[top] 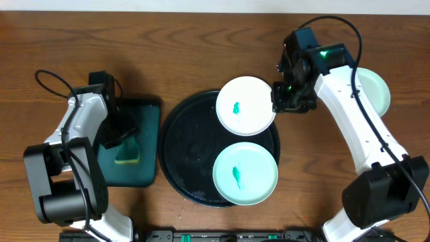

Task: Clean dirty plates on tray and stack at the side
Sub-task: 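Grip the rim of the lower pale-green plate with the right gripper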

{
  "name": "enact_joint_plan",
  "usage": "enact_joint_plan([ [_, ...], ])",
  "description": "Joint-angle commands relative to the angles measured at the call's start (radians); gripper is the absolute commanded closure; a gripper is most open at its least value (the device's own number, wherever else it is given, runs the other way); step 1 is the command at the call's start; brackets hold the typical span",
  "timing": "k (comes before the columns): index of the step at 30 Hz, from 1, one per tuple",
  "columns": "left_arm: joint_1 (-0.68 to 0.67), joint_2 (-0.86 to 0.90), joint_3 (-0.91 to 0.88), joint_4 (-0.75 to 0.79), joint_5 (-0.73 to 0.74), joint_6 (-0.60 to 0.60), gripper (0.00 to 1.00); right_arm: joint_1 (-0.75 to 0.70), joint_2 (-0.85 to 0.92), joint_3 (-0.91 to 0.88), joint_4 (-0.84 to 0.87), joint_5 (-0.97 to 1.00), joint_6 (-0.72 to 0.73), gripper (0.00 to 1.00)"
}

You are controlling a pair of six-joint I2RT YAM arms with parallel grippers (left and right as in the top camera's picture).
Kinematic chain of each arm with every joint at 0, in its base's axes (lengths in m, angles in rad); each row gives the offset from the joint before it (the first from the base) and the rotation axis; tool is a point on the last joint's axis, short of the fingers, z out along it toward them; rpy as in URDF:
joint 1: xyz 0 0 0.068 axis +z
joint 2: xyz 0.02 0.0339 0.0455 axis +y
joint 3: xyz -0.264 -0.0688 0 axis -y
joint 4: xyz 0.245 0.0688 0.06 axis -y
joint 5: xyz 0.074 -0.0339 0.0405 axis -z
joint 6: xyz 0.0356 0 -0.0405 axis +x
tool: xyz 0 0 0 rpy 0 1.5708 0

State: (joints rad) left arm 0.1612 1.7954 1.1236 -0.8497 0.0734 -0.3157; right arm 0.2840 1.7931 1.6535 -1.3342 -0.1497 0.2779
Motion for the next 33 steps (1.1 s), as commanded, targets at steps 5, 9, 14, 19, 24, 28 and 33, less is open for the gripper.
enact_joint_plan([
  [5, -0.004, 0.019, 0.01, 0.008, -0.006, -0.003, 0.6, 0.051, 0.003, 0.001, -0.002, -0.016, 0.055, 0.66],
  [9, -0.004, 0.057, 0.009, 0.014, -0.005, -0.003, 0.6, 0.07, 0.003, 0.001, -0.017, -0.016, 0.06, 0.64],
  [14, -0.004, 0.129, 0.009, 0.014, -0.002, -0.003, 0.81, 0.087, 0.003, 0.001, -0.024, -0.015, 0.066, 0.65],
  [19, -0.004, 0.1, 0.016, 0.008, -0.002, -0.003, 0.93, 0.088, 0.003, 0.001, -0.025, -0.015, 0.066, 0.67],
  [24, -0.004, 0.008, 0.023, -0.005, -0.004, -0.007, 0.93, 0.091, 0.003, 0.001, -0.028, -0.012, 0.066, 0.69],
  [28, -0.004, -0.103, 0.023, -0.029, -0.006, -0.019, 0.93, 0.091, 0.003, 0.001, -0.069, 0.019, 0.067, 0.59],
  [33, -0.004, -0.215, 0.023, -0.055, -0.006, -0.018, 0.93, 0.091, 0.003, -0.037, -0.125, 0.07, 0.093, 0.57],
])
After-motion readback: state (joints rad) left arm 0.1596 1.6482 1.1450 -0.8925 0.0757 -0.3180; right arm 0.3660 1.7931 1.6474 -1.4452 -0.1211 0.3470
